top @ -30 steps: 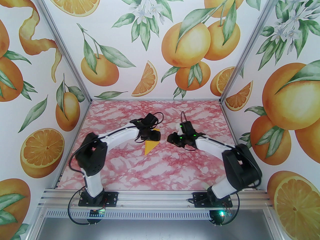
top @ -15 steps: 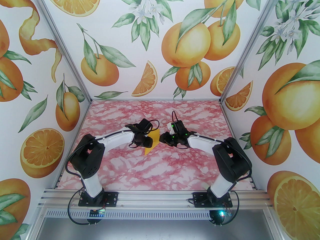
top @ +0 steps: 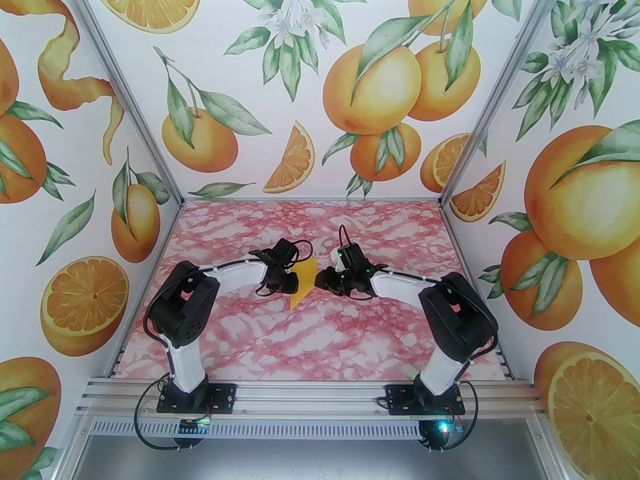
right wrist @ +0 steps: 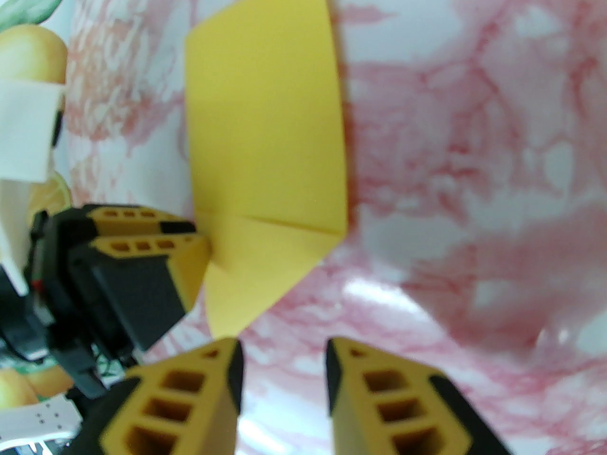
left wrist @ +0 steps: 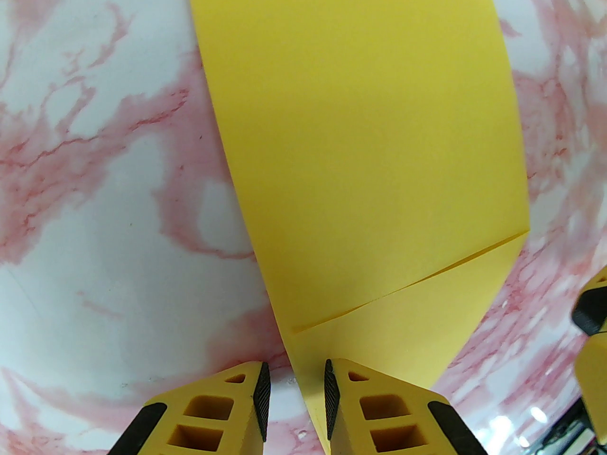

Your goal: Fold a paper plane with a square sheet of paper (fold left side to right side)

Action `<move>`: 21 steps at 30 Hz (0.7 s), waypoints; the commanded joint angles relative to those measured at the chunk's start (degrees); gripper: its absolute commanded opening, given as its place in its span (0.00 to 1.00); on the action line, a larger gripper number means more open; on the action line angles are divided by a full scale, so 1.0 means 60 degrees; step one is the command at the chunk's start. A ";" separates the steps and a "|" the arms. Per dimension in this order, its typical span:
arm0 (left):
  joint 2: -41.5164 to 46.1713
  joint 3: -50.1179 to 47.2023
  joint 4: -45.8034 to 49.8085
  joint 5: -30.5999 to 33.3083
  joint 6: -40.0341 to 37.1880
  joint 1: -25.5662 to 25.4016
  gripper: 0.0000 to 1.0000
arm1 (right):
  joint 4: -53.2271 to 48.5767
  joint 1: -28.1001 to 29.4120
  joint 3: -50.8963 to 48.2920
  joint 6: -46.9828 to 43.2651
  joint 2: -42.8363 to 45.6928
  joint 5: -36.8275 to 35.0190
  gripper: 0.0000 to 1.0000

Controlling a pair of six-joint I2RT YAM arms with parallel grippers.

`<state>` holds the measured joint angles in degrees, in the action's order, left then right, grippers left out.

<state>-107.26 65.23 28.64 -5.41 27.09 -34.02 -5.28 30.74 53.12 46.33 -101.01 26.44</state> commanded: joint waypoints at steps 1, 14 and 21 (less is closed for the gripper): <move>-0.0223 -0.0545 -0.0881 -0.0649 0.0528 -0.0043 0.26 | 0.0639 0.0076 0.0213 0.0368 -0.0428 0.0332 0.35; -0.0122 -0.0794 -0.1150 -0.1032 0.0817 -0.0043 0.26 | 0.2660 0.0146 0.0317 0.1815 -0.1705 0.0947 0.33; -0.0395 -0.0686 -0.0922 -0.0915 0.1021 -0.0056 0.22 | 0.2355 0.0189 0.0332 0.1790 -0.1553 0.0595 0.35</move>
<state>-105.84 62.37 25.04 -6.52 31.75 -33.39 8.67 31.46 54.22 56.77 -110.28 31.33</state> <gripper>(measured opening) 0.227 0.346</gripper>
